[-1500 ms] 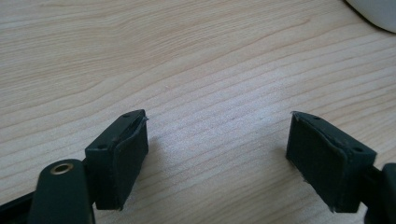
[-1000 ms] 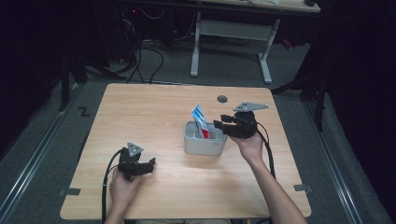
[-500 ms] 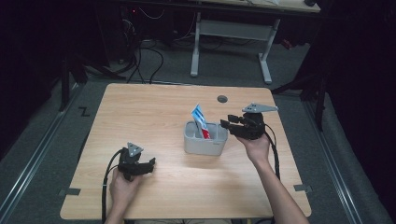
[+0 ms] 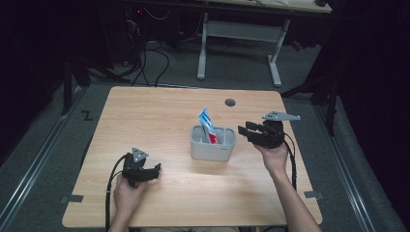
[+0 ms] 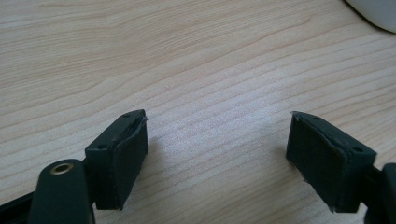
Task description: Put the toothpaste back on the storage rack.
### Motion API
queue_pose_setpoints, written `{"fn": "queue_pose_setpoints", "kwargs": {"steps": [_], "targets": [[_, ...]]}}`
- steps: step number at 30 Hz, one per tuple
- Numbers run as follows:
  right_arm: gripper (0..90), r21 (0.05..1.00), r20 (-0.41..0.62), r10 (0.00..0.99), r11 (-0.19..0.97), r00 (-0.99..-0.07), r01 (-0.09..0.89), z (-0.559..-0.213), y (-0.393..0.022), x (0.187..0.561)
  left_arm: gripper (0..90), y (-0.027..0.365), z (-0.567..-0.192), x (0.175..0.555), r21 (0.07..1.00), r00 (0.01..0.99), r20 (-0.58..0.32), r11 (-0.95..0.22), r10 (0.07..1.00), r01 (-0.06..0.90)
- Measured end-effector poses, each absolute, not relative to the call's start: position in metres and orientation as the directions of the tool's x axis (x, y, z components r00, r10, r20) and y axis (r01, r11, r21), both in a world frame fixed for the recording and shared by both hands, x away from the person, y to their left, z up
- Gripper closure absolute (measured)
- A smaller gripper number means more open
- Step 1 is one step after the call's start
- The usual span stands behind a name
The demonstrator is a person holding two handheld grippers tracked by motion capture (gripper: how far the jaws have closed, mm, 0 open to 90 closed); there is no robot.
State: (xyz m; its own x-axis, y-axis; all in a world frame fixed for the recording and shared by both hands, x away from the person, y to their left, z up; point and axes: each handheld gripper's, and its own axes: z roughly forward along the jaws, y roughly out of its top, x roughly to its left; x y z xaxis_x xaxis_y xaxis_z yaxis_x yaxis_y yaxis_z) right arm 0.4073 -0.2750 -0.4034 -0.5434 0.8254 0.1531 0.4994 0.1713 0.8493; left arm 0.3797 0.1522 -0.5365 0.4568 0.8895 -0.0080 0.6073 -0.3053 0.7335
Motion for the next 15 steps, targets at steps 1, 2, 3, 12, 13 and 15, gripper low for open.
{"fn": "queue_pose_setpoints", "kwargs": {"steps": [1, 2, 3, 12, 13, 15], "targets": [[55.3, 0.849, 0.156, 0.827, 0.167, -0.540, 0.502, -0.404, -0.276, 0.407, 21.2, 0.152, -0.537, 0.380, 0.734, 0.457, -0.008, -0.305, 0.890, 0.607], [55.3, 0.849, 0.156, 0.827, 0.167, -0.540, 0.502, -0.404, -0.276, 0.407, 21.2, 0.152, -0.537, 0.380, 0.734, 0.457, -0.008, -0.305, 0.890, 0.607], [55.3, 0.850, 0.154, 0.828, 0.167, -0.539, 0.499, -0.404, -0.278, 0.406, 21.2, 0.152, -0.537, 0.380, 0.733, 0.457, -0.008, -0.306, 0.889, 0.607], [54.9, 0.844, 0.178, 0.846, 0.131, -0.502, 0.520, -0.414, -0.295, 0.399, 21.2, 0.152, -0.537, 0.380, 0.733, 0.457, -0.008, -0.305, 0.889, 0.607], [54.7, 0.842, 0.185, 0.851, 0.120, -0.491, 0.525, -0.416, -0.298, 0.397, 21.2, 0.152, -0.536, 0.380, 0.733, 0.458, -0.009, -0.306, 0.889, 0.608], [54.5, 0.841, 0.191, 0.854, 0.112, -0.484, 0.530, -0.419, -0.300, 0.396, 21.2, 0.152, -0.537, 0.380, 0.734, 0.457, -0.008, -0.305, 0.889, 0.607]]}}
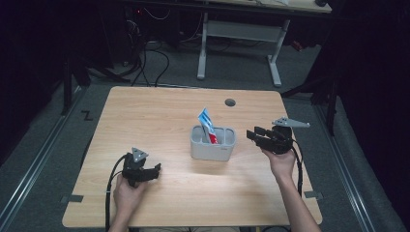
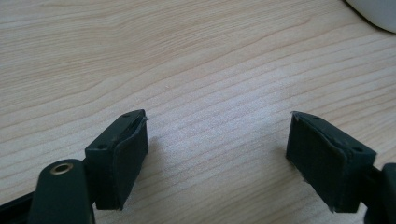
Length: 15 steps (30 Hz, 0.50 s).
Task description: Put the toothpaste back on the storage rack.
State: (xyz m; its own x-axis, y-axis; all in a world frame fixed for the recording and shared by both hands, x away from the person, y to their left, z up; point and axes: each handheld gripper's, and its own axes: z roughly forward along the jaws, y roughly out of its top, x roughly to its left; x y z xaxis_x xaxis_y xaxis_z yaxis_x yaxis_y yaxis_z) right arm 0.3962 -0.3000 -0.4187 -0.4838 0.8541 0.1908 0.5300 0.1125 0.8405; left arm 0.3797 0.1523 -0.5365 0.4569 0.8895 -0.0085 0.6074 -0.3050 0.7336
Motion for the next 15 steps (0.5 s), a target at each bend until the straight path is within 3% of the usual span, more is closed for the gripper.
{"fn": "queue_pose_setpoints", "kwargs": {"steps": [15], "targets": [[50.6, 0.824, 0.211, 0.884, 0.069, -0.417, 0.562, -0.445, -0.319, 0.385, 21.4, 0.153, -0.536, 0.380, 0.733, 0.458, -0.010, -0.305, 0.889, 0.608]]}}
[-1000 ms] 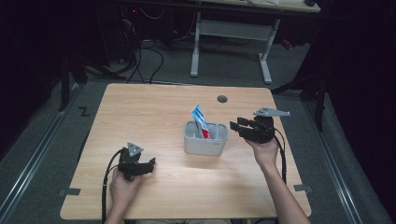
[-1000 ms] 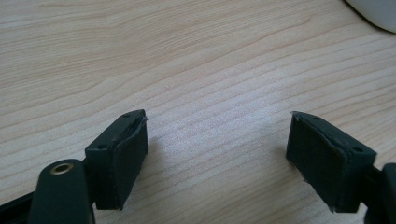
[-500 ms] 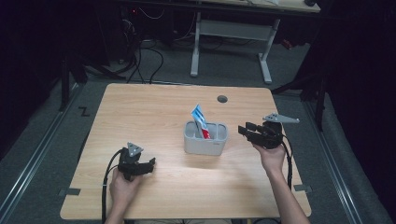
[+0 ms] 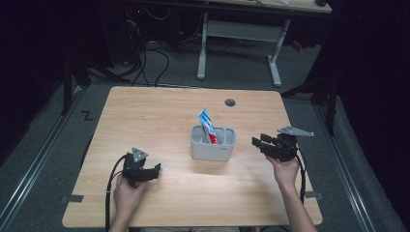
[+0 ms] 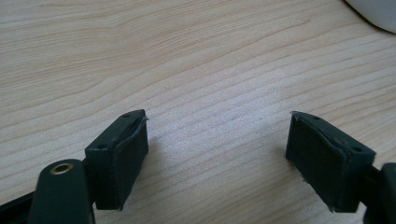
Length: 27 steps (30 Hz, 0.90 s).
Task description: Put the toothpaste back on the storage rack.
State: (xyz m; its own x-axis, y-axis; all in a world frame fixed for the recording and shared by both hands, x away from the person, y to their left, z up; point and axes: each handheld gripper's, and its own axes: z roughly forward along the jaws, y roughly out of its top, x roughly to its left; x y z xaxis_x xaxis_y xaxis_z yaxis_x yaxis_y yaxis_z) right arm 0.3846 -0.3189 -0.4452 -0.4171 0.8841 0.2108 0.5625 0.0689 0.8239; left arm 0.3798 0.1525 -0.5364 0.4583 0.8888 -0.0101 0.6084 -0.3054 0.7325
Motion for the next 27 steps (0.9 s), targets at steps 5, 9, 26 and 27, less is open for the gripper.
{"fn": "queue_pose_setpoints", "kwargs": {"steps": [5, 9, 26, 27], "targets": [[50.4, 0.820, 0.225, 0.889, 0.048, -0.398, 0.571, -0.453, -0.324, 0.381, 21.4, 0.152, -0.536, 0.380, 0.734, 0.457, -0.011, -0.303, 0.889, 0.608], [50.2, 0.815, 0.224, 0.894, 0.046, -0.387, 0.578, -0.459, -0.327, 0.378, 21.4, 0.152, -0.536, 0.380, 0.734, 0.457, -0.011, -0.303, 0.890, 0.608], [49.5, 0.794, 0.186, 0.920, 0.066, -0.346, 0.605, -0.479, -0.333, 0.371, 21.4, 0.152, -0.536, 0.380, 0.734, 0.457, -0.011, -0.304, 0.889, 0.608], [49.5, 0.792, 0.189, 0.920, 0.064, -0.344, 0.607, -0.481, -0.333, 0.370, 21.4, 0.152, -0.536, 0.380, 0.733, 0.458, -0.010, -0.305, 0.889, 0.608]]}}
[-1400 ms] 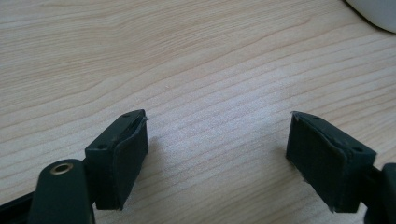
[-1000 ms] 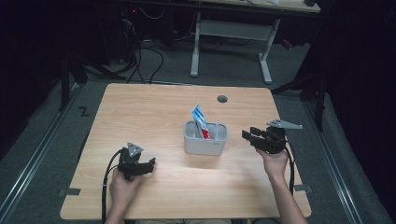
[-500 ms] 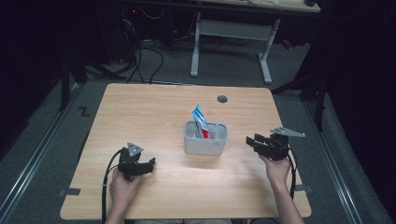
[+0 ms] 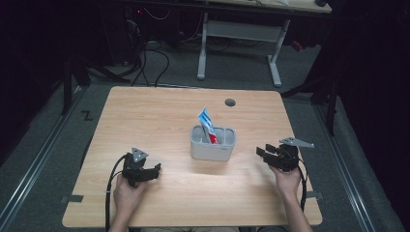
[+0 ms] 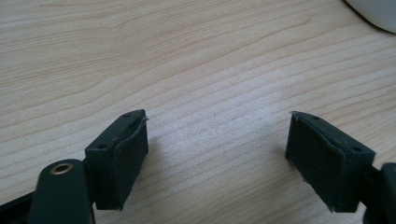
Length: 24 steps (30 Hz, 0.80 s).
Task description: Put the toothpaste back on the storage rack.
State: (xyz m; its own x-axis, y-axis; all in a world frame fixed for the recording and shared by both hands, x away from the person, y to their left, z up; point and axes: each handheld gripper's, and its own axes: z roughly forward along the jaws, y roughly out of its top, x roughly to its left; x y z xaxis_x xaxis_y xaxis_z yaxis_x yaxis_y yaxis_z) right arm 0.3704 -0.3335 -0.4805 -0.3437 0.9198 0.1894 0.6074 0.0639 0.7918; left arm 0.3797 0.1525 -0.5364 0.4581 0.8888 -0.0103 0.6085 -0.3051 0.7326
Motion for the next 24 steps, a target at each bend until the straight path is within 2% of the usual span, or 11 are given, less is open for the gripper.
{"fn": "queue_pose_setpoints", "kwargs": {"steps": [13, 24], "targets": [[49.2, 0.773, 0.154, 0.936, 0.085, -0.316, 0.628, -0.498, -0.335, 0.369, 21.4, 0.152, -0.536, 0.380, 0.733, 0.457, -0.011, -0.304, 0.889, 0.608], [47.8, 0.756, 0.063, 0.960, 0.133, -0.273, 0.641, -0.510, -0.338, 0.370, 21.4, 0.152, -0.536, 0.380, 0.733, 0.457, -0.012, -0.303, 0.889, 0.609]]}}
